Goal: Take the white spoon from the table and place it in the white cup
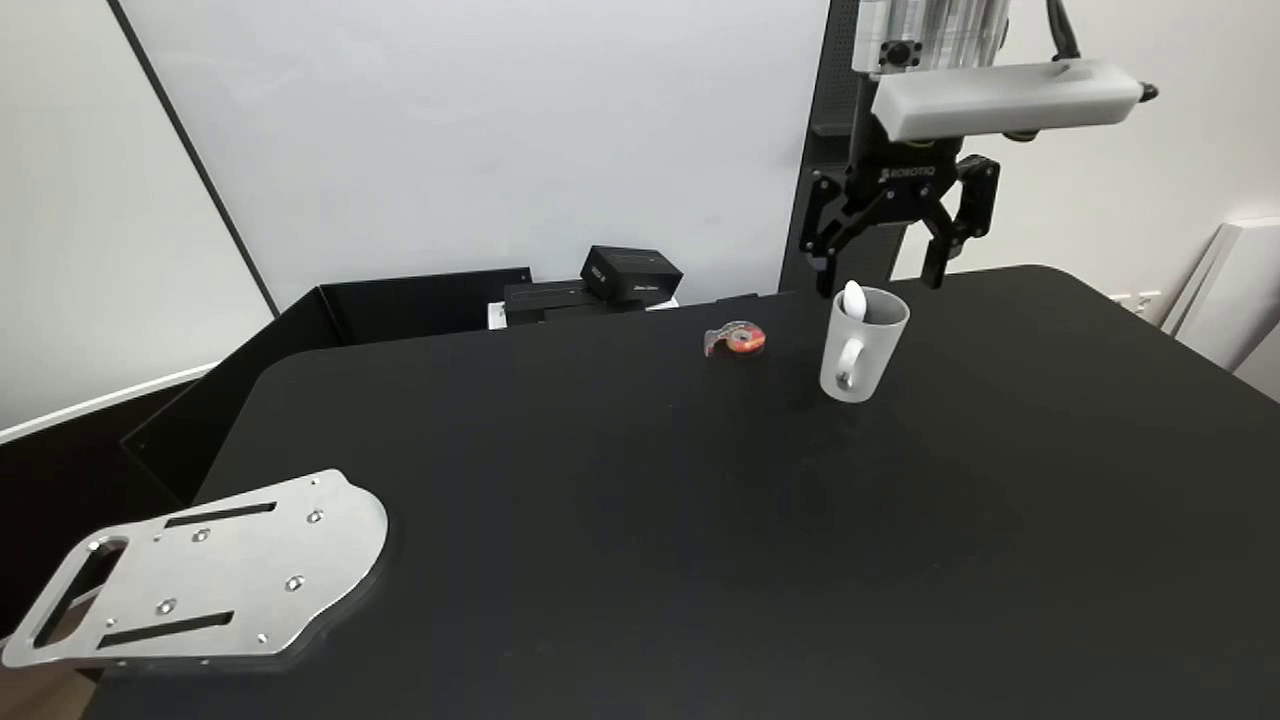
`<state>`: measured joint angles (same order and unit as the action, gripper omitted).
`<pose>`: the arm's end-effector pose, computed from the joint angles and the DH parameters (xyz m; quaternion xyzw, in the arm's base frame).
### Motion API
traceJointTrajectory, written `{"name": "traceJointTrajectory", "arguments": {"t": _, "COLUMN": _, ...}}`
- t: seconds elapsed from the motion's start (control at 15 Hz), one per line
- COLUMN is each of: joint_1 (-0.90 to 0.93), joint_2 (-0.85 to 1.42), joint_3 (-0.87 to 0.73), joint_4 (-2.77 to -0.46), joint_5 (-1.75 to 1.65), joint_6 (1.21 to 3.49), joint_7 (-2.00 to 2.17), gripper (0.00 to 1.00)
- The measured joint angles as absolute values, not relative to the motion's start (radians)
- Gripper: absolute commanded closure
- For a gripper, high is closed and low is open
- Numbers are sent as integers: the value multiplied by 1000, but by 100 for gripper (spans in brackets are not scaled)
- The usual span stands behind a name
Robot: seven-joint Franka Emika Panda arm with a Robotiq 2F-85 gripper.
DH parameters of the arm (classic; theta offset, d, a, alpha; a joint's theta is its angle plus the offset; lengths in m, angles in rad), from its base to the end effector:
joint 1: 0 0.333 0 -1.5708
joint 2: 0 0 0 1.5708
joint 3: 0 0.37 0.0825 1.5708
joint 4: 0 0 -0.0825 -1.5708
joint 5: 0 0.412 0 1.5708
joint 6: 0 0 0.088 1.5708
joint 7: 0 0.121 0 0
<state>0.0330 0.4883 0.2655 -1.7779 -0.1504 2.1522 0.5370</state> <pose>0.6665 0.1795 0.3000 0.9951 -0.0866 -0.0433 0.0175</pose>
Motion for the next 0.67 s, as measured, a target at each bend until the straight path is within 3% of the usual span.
{"name": "traceJointTrajectory", "arguments": {"t": 0.33, "joint_1": 74, "joint_2": 494, "joint_3": 195, "joint_4": -1726, "joint_5": -12, "joint_6": 2059, "joint_7": 281, "gripper": 0}}
{"name": "traceJointTrajectory", "arguments": {"t": 0.67, "joint_1": 98, "joint_2": 498, "joint_3": 163, "joint_4": -1725, "joint_5": 22, "joint_6": 2173, "joint_7": 189, "gripper": 0}}
